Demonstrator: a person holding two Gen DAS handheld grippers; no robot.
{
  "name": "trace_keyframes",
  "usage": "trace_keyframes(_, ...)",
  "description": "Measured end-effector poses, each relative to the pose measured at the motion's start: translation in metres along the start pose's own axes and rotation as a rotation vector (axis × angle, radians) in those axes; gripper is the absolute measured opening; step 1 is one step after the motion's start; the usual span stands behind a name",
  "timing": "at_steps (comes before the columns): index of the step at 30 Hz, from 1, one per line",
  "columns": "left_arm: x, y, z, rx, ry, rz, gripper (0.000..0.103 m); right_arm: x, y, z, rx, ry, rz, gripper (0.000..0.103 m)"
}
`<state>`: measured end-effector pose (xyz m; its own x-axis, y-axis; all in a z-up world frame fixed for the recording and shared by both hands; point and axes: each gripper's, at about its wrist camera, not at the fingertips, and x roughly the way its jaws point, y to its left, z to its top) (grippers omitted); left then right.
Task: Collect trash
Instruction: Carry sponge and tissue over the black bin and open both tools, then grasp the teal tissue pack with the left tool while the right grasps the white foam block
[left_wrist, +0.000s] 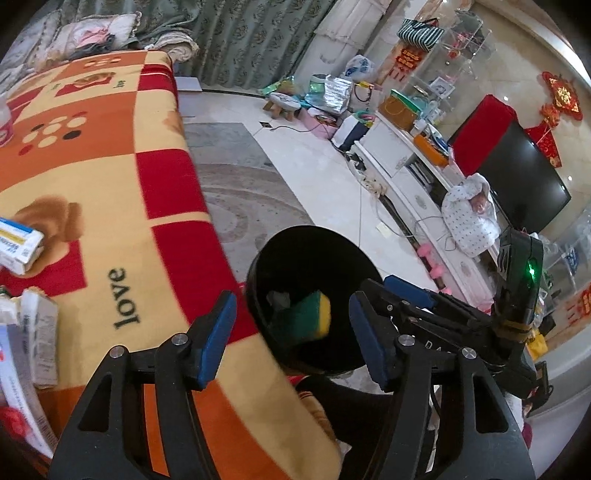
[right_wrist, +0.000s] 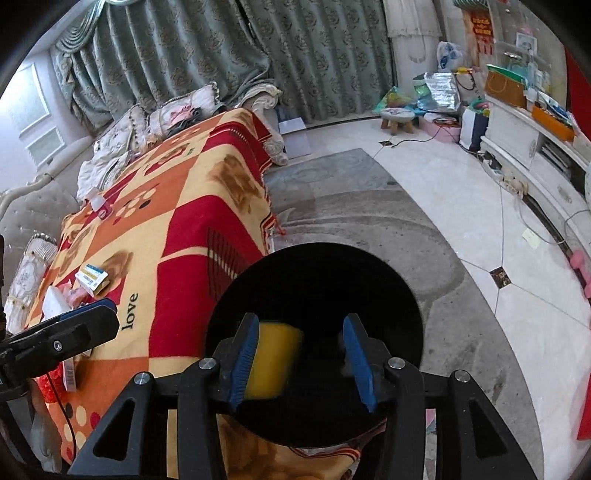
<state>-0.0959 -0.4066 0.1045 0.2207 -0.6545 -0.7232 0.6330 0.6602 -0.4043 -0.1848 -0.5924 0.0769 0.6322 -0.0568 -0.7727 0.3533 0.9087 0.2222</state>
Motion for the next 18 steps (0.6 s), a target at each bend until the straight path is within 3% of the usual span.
trace_keyframes(12, -0.041, 0.043, -0.023, 0.006, -0.053, 0.209, 0.062, 0.014, 0.06, -0.006, -0.098, 0.029, 0.066, 0.05)
trace_keyframes(18, -0.064, 0.062, -0.032, -0.004, -0.078, 0.271, 0.062, 0.018, 0.099, -0.01, -0.152, 0.039, 0.103, 0.053)
